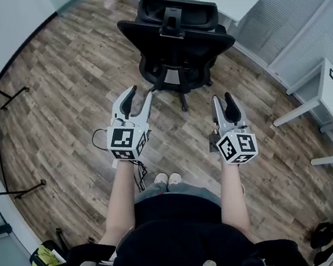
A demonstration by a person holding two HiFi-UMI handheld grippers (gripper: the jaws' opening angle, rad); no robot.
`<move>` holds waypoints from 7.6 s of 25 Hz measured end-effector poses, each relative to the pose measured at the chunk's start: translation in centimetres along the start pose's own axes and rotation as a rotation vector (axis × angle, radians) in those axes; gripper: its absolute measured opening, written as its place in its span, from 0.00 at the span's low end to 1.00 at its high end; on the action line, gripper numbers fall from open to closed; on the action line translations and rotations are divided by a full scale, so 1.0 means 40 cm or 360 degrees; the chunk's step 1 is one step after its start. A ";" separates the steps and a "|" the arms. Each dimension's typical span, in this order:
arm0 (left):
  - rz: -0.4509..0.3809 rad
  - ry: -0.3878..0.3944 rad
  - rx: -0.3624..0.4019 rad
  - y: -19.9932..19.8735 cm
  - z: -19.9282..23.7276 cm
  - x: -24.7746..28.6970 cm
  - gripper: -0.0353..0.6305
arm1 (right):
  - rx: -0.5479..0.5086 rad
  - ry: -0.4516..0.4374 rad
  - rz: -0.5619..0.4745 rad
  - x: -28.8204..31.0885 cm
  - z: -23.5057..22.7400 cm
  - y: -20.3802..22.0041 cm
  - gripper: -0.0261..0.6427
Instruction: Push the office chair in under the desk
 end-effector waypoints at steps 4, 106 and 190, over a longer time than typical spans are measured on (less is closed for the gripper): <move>-0.0009 -0.0023 -0.0014 0.003 -0.012 0.005 0.31 | 0.0002 -0.0022 0.0009 -0.004 -0.022 0.004 0.30; 0.0892 0.1219 0.2312 0.073 0.227 0.993 0.20 | -0.1540 -0.1216 0.1980 0.933 -0.375 0.062 0.21; 0.0100 0.1119 0.2312 0.046 0.719 2.107 0.38 | -0.1157 -0.0266 0.1458 1.822 -0.674 -0.014 0.30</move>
Point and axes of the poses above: the fingertips, and each gripper's own axes: x forward along the fingers, z to its left, y out of its underside, the point moved 10 cm from there along -x, backward along the fingers, and after that the axes turned 9 degrees about -y, right-handed, at the moved point
